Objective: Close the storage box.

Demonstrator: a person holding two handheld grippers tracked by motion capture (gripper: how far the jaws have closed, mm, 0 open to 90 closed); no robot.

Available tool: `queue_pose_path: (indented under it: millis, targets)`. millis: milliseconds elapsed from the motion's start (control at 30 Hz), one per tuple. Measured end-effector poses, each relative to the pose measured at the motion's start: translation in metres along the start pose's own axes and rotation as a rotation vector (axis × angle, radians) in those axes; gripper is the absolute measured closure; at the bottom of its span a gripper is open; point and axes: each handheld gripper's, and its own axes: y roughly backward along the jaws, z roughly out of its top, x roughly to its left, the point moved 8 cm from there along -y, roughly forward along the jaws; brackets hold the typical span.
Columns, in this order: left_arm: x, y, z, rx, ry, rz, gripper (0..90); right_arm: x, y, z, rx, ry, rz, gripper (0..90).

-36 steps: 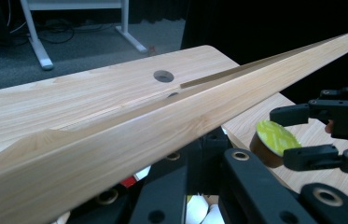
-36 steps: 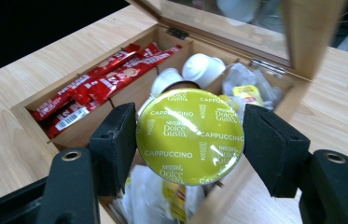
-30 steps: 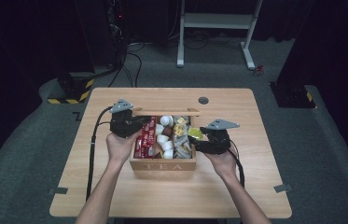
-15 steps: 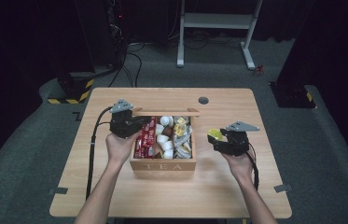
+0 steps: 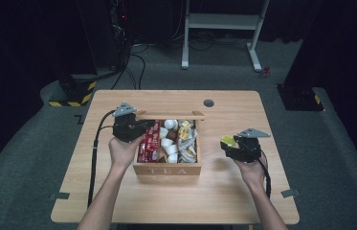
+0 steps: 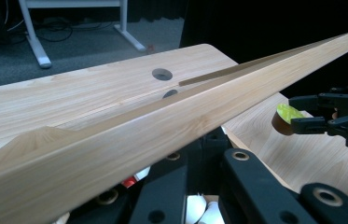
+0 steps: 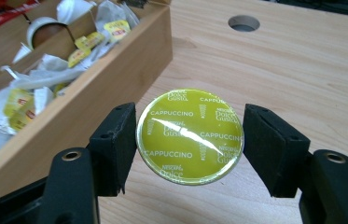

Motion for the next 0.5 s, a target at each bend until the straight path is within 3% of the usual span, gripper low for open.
queue_pose_path:
  millis: [100,500]
  targets:
    - [0.0,0.0,0.0,-0.002,-0.005,0.002,90.0,-0.003,-0.002,-0.003,0.005,-0.011,-0.008,36.8]
    - [-0.001,0.0,-0.004,-0.013,-0.006,0.0,90.0,-0.011,-0.019,-0.016,0.045,0.017,-0.037,36.8]
